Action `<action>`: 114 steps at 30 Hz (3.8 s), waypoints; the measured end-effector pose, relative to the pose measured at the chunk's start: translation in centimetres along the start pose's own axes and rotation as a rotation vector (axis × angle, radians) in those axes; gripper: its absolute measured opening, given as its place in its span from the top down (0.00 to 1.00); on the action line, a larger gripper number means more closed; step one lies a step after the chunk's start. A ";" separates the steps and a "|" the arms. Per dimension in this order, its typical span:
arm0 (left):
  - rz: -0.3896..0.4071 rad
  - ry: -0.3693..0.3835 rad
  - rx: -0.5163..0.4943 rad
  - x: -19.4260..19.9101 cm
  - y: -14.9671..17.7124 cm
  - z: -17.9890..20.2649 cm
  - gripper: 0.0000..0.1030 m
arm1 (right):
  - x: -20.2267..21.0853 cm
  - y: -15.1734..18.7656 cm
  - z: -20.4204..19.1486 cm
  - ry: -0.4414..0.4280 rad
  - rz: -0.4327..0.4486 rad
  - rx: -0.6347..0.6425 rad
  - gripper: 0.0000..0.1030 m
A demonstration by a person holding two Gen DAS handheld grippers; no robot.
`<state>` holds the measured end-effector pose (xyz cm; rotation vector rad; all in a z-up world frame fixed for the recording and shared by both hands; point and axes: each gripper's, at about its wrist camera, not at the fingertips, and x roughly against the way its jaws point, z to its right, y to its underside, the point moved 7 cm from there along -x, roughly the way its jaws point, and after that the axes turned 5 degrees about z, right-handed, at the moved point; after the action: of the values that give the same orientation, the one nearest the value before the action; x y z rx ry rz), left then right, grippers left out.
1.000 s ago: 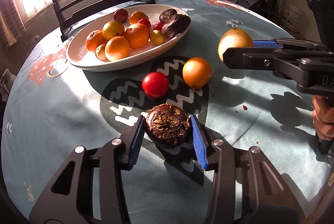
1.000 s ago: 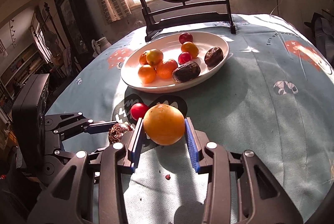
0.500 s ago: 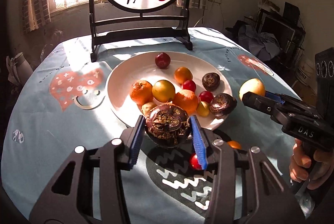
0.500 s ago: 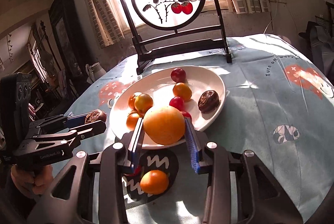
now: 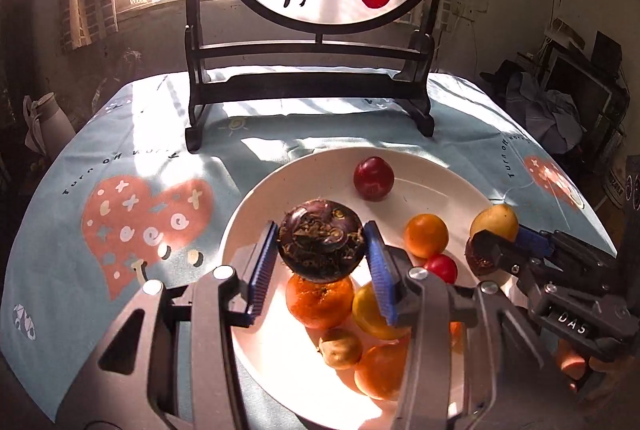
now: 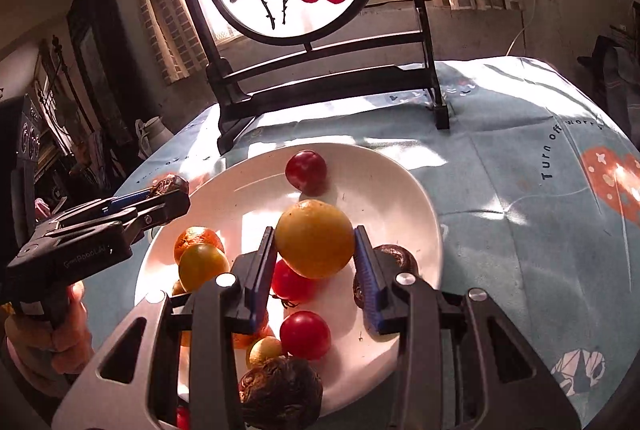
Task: Organize fruits
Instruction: 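Lower both held fruits onto the white plate and open both grippers, then grasp an orange with the right gripper while the left gripper grasps a red tomato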
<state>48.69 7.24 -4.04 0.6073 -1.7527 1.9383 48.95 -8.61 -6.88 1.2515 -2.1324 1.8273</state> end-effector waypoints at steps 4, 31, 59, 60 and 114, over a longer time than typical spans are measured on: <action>-0.033 0.000 0.007 -1.8 0.0 -0.3 0.57 | -1.5 0.1 -0.4 -0.018 -0.026 0.029 0.61; 0.117 -0.097 -0.076 13.0 7.3 2.4 0.03 | 11.7 5.2 -3.3 -0.050 0.065 0.029 0.36; 0.053 -0.190 -0.034 13.9 10.1 0.0 0.03 | 7.8 12.2 -5.9 0.021 -0.220 0.258 0.37; 0.052 -0.191 -0.033 13.8 10.1 -0.1 0.03 | 7.8 12.2 -5.8 0.024 -0.220 0.259 0.37; 0.011 -0.188 -0.066 12.9 11.3 0.6 0.03 | 9.4 13.2 -1.7 0.145 -0.268 0.222 0.54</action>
<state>31.60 6.14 -5.28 0.7797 -1.9292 1.8746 34.00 -12.58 -11.93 1.3262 -1.6352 2.0042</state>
